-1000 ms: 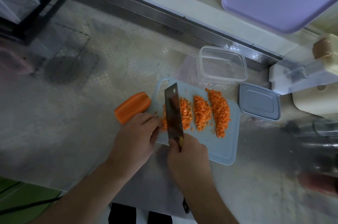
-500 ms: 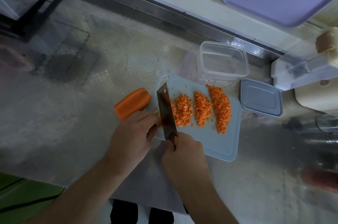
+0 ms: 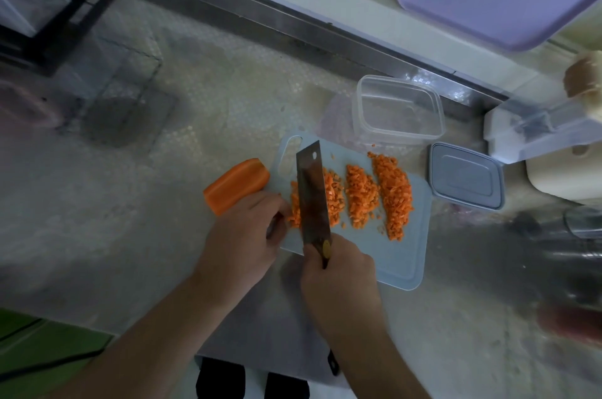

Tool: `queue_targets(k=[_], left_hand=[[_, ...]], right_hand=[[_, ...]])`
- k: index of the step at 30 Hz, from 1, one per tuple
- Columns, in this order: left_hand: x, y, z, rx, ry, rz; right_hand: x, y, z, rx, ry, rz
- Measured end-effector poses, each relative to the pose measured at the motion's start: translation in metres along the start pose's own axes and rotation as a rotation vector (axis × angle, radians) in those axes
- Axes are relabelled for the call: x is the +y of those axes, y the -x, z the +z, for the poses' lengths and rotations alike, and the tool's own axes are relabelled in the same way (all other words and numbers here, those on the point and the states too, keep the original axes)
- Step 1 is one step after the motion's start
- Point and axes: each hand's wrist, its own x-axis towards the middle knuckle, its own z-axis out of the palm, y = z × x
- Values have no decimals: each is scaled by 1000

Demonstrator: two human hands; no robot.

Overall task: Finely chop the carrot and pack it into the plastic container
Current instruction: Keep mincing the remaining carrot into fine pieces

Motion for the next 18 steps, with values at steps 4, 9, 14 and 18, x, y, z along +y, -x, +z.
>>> queue_targets(k=[4,9,14,18], left_hand=[[2,2,-3,15,-6,-26],[1,2,-2,20,-8,-70],[1,4,-1,26,18,-109],[3,4,-2,14,16,-123]], right_hand=[[-2,0,-3,-25,-7,-17],[-5,0,3,-56,0,-4],[-5,-3,6,-102,-1,54],[-8,-4,12,-125,25,104]])
